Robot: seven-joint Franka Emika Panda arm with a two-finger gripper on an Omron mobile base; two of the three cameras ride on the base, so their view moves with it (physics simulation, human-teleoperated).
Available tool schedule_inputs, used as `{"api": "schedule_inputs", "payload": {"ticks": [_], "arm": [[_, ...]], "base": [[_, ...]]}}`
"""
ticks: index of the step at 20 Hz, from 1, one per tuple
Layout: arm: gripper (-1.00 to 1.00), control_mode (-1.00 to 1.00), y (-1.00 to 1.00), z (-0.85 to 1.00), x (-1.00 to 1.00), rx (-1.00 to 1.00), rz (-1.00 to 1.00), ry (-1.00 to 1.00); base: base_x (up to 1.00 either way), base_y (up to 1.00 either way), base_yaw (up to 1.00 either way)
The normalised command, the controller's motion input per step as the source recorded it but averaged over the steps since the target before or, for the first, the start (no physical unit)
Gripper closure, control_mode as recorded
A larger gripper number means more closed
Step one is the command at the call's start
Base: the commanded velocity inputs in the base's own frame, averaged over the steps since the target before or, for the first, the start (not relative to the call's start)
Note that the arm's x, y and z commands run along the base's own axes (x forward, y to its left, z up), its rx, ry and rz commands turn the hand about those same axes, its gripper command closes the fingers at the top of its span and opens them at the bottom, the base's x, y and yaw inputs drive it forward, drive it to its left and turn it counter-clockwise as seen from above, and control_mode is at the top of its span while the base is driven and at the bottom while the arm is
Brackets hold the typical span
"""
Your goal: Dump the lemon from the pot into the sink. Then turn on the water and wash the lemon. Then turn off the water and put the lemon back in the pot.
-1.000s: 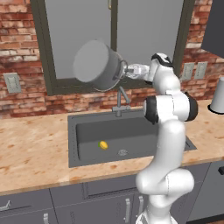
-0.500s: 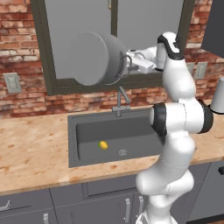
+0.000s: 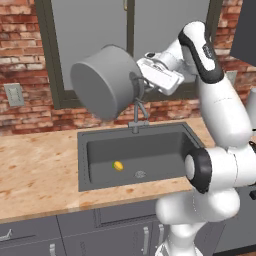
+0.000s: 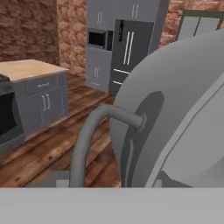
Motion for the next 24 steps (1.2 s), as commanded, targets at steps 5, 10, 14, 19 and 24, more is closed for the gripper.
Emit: {"api": "schedule_inputs", "payload": {"ticks": [5, 10, 14, 19, 24], "arm": [[1.00, -1.00, 0.19, -0.17, -1.00, -0.38, -0.20, -0.18], [1.00, -1.00, 0.01, -0.23, -0.99, -0.38, -0.27, -0.09], [1.00, -1.00, 0.00, -0.18, -0.91, -0.38, -0.32, -0.05], [1.00, -1.00, -0.18, -0.17, -0.60, -0.37, -0.42, -0.05], [1.00, -1.00, -0.54, -0.14, -0.12, -0.32, -0.51, -0.01]], "base": [[0.00, 0.00, 0.00], [0.00, 0.00, 0.00], [0.00, 0.00, 0.00], [0.00, 0.00, 0.00], [0.00, 0.00, 0.00]]}}
